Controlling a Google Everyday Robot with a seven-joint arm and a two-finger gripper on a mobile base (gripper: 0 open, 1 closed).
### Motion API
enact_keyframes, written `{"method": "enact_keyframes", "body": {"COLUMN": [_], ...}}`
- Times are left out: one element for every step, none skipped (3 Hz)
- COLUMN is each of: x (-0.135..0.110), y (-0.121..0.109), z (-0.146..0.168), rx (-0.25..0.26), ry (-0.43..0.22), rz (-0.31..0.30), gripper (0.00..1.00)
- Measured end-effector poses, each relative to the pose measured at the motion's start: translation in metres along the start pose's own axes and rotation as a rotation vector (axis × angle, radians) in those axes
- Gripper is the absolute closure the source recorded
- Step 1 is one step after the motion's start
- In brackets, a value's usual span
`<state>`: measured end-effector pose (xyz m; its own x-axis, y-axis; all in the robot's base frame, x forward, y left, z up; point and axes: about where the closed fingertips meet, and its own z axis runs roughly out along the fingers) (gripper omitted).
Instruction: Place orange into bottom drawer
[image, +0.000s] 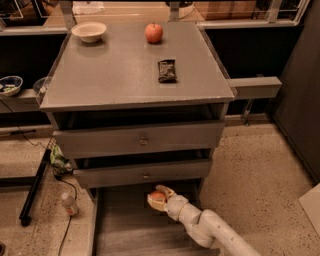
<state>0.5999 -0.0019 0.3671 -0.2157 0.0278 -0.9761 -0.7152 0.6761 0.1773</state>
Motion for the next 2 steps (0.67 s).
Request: {"method": "enact_keyframes", "body": {"x": [0.021,0.045], "y": [-0.014,-0.03], "z": [0.003,0.0], "rx": [0.024,0.059], "ry": [-0.002,-0.005], "rz": [0.02,0.058], "gripper": [1.0,1.0]}}
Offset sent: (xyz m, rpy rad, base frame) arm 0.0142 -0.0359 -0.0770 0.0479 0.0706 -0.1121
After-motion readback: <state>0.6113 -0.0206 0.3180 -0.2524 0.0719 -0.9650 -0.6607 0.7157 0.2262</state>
